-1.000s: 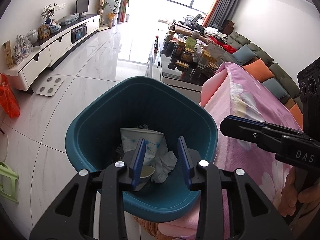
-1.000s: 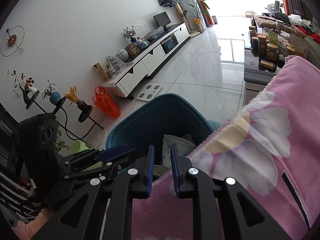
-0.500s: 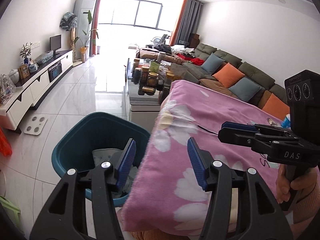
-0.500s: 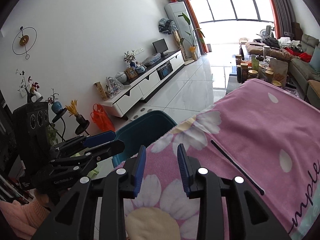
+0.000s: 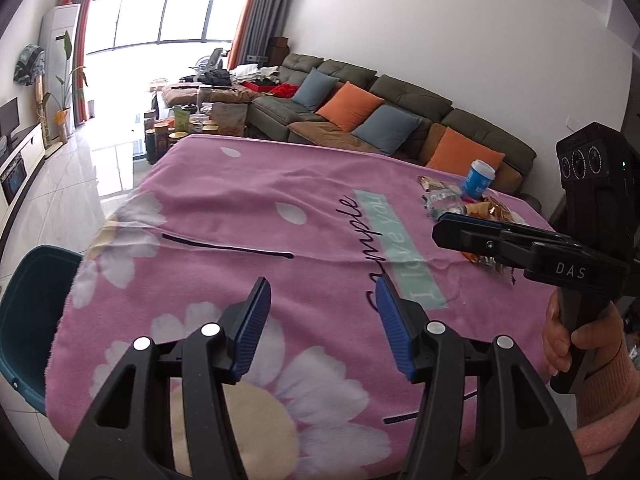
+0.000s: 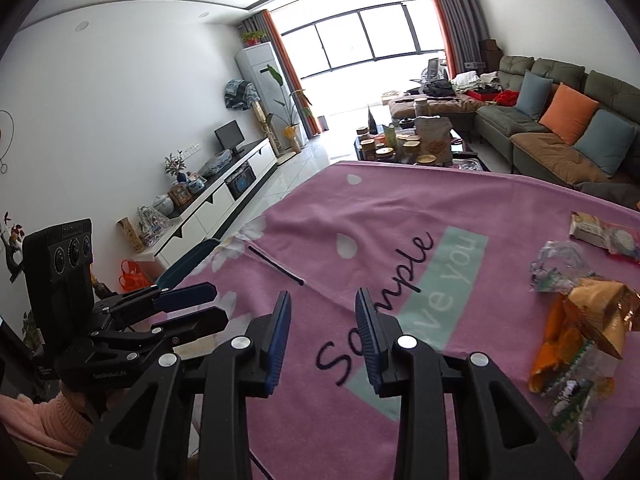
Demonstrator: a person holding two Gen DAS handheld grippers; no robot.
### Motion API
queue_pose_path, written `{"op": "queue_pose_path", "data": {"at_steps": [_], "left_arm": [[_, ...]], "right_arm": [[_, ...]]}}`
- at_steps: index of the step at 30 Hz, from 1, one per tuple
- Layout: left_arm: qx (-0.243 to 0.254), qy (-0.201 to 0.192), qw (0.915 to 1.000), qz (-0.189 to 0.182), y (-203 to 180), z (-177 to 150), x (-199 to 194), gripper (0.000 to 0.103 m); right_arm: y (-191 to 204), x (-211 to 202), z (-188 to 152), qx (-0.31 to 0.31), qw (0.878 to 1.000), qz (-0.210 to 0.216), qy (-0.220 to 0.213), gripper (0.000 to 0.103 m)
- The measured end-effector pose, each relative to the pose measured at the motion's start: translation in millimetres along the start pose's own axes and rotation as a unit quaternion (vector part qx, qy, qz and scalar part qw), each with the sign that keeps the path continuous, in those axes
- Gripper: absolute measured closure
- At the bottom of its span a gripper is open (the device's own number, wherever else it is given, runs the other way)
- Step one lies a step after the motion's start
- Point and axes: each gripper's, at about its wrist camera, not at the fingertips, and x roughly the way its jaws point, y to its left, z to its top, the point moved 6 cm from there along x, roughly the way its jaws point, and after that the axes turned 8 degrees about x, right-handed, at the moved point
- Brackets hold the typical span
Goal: Collect trash
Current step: 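Move both grippers back over the table toward the remaining trash, then grasp the clear green-trimmed plastic bag with the left gripper while the right gripper grasps the gold foil bag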
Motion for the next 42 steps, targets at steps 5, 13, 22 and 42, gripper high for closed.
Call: {"op": "queue_pose_path", "data": {"at_steps": [5, 13, 22, 42], "left_arm": [[0.040, 0.017, 0.9978, -0.050, -54, 8, 29, 0.049], [0.086, 0.046, 0.9864, -0.133, -136, 14, 68, 0.048], [0.100, 0.078, 0.9740, -0.188, -201, 28, 107, 0.047], [0.060, 0.134, 0.9634, -0.224, -215, 27, 152, 0.090]], "right_arm": [[-53, -40, 1, 0.040, 0.997, -0.049, -0.041, 0.072], [-127, -82, 1, 0.099, 0.986, -0.106, -0.085, 0.072], [-188, -101, 1, 0.144, 0.974, -0.142, -0.101, 0.063], [-213, -68, 6, 0.170, 0.981, -0.077, -0.056, 0.069]]}}
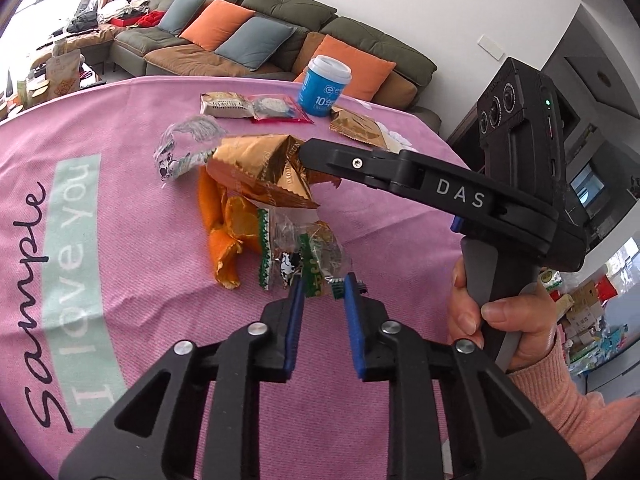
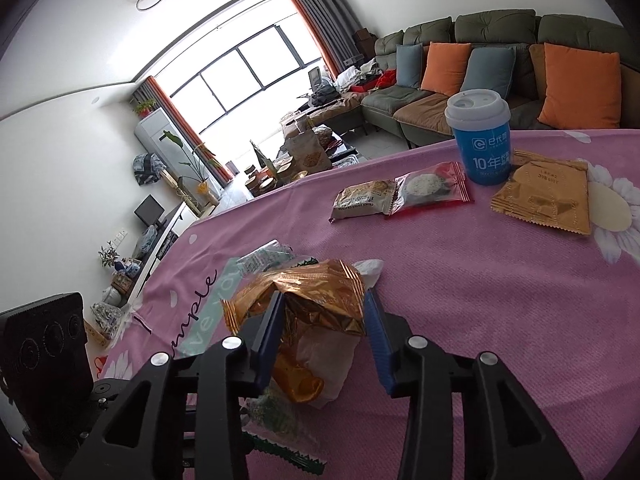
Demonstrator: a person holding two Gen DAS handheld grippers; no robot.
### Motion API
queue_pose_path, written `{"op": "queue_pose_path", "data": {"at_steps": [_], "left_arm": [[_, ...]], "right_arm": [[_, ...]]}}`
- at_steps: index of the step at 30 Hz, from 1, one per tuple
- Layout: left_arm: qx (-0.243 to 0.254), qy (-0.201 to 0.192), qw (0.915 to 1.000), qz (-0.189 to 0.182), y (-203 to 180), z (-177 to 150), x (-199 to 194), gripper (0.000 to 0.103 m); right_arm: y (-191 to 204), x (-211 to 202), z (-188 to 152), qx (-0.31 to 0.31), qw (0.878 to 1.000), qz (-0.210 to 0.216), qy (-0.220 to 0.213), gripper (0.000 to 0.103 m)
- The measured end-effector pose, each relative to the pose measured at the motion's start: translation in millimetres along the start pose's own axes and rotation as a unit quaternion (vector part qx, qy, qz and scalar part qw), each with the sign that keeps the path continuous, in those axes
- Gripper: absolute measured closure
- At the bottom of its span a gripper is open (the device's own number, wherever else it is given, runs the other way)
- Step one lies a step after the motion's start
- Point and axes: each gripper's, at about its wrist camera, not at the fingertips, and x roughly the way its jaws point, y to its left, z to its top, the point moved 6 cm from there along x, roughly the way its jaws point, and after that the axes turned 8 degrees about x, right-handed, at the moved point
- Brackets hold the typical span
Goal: Collect trash
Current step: 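Grasp the clear green-trimmed plastic bag with the left gripper while the right gripper grasps the gold foil bag, then carry the plastic bag and the gold foil bag over the teal bin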
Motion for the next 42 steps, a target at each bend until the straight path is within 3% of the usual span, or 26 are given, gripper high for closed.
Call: {"op": "queue_pose_path", "data": {"at_steps": [2, 4, 5, 17, 25, 42], "left_arm": [[-0.002, 0.000, 1.0000, -0.006, 0, -1, 0, 0.095], [-0.001, -0.004, 1.0000, -0.006, 0, -2, -1, 0.096], [0.000, -0.005, 1.0000, -0.006, 0, -2, -2, 0.097], [0.002, -0.014, 0.9999, 0.003, 5, -12, -21, 0.098], [0.003, -0.038, 0.9991, 0.021, 12, -19, -53, 0.102], [-0.022, -0.088, 0.9916, 0.092, 50, -57, -147, 0.102]], "right_arm": [[2, -3, -3, -0.008, 1.000, 0.000, 0.000, 0.071], [4, -5, -5, -0.018, 1.000, -0.001, 0.001, 0.089], [5, -7, -7, -0.020, 1.000, 0.000, 0.000, 0.090], [6, -26, -17, -0.024, 1.000, 0.004, -0.019, 0.091], [15, -39, -23, -0.031, 0.999, 0.014, -0.028, 0.091], [81, -28, -39, -0.075, 0.995, 0.065, -0.018, 0.091]]}}
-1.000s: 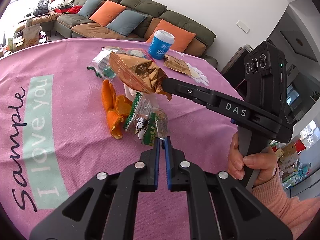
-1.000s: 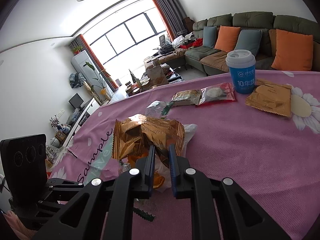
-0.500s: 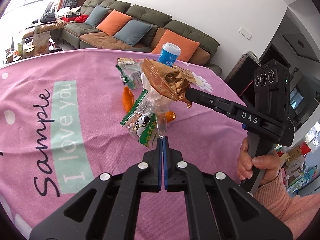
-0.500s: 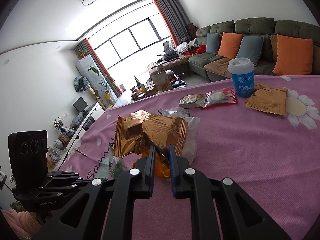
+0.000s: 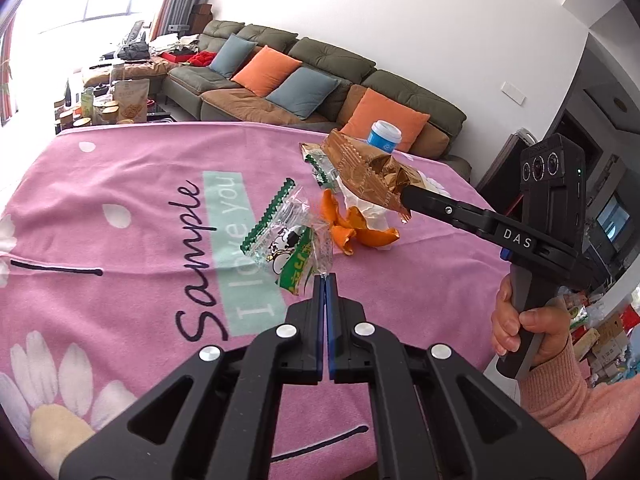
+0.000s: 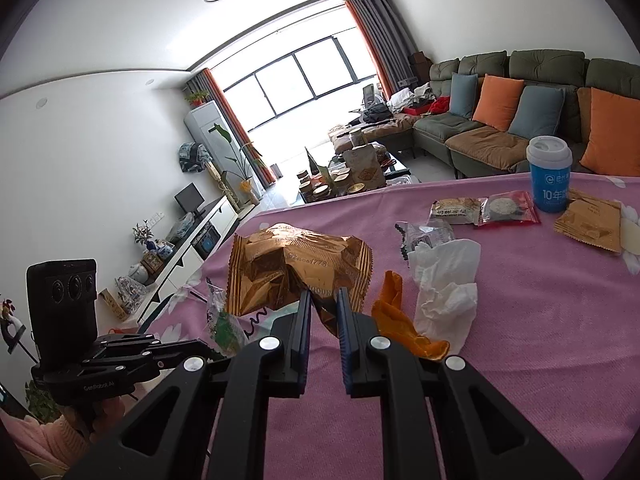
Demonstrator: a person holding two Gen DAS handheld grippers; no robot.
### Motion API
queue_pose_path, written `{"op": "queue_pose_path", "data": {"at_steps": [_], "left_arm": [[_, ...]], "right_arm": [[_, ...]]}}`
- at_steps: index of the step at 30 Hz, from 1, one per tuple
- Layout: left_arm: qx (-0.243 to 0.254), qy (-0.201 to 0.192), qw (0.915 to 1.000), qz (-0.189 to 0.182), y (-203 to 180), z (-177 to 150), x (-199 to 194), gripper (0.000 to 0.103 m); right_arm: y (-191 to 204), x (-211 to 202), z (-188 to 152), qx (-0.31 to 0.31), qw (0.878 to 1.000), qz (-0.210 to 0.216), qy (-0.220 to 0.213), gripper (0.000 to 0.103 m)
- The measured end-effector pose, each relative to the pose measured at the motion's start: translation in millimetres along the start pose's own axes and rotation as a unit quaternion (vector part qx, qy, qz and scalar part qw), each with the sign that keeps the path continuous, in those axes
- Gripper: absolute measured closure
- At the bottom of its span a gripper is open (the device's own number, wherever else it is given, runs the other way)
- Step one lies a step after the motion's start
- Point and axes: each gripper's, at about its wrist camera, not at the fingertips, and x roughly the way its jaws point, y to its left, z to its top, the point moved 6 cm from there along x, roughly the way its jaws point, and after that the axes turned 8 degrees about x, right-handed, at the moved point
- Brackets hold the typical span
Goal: Collect trash
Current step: 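Carry the plastic bag and the gold foil bag over the teal bin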
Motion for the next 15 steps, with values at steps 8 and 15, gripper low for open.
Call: {"op": "queue_pose_path", "data": {"at_steps": [8, 15], "left_arm": [[-0.013, -0.010, 0.9994, 0.031, 27, -23, -42, 0.102], [-0.027, -0.021, 0.9974, 0.063, 46, -36, -72, 0.102]], "right_arm": [[34, 29, -12, -0.016, 0.999, 0.032, 0.031, 0.091], [62, 54, -22, -0.027, 0.996, 0.058, 0.055, 0.091]]}}
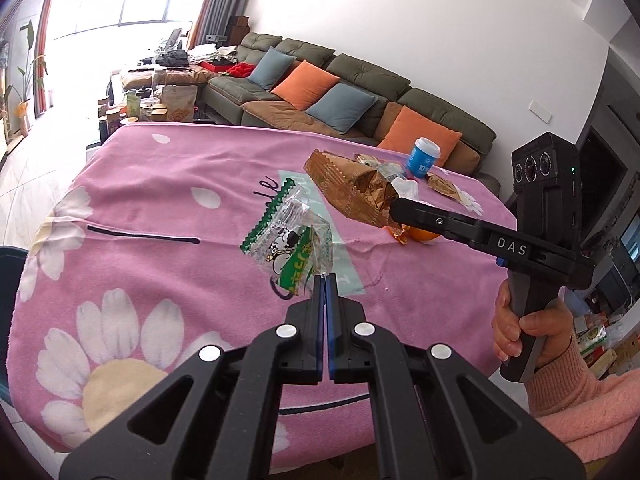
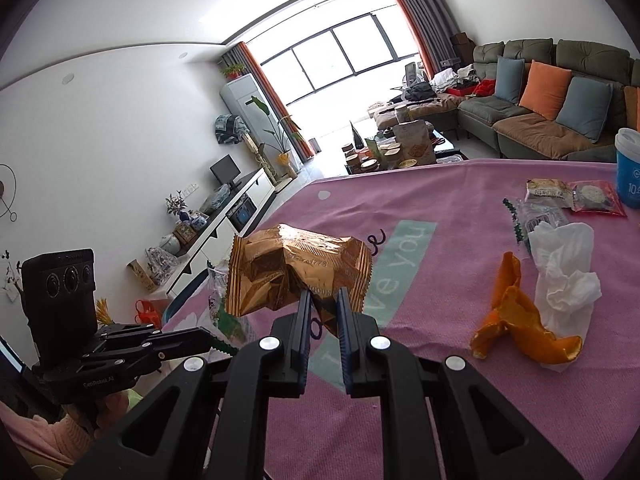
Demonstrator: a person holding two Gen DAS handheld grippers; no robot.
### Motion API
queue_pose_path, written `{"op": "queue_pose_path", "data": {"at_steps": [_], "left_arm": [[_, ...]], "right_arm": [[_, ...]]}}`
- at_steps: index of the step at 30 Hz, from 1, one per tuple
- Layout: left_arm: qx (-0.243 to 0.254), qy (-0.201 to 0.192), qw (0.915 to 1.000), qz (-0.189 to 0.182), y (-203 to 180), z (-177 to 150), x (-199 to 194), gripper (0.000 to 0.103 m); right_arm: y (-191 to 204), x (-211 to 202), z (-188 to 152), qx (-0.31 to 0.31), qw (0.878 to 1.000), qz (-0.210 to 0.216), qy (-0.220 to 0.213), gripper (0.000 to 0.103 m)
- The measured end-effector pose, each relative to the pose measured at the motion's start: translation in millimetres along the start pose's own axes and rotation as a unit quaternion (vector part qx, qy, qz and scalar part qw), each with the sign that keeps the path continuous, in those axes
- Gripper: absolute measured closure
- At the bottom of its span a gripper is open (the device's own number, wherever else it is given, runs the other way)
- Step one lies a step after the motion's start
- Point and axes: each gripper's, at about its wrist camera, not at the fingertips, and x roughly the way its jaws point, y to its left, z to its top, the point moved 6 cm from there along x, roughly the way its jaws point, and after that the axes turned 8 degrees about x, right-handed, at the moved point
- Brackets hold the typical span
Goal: Collect trash
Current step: 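Carry the plastic bag and the gold foil bag over the teal bin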
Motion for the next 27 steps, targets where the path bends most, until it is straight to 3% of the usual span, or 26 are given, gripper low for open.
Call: {"op": "queue_pose_path", "data": {"at_steps": [27], "left_arm": [[-0.058, -0.021, 0.9949, 0.079, 63, -14, -61, 0.102]], "right_arm": [[68, 64, -12, -0.025, 0.996, 0.064, 0.060, 0.091]]}}
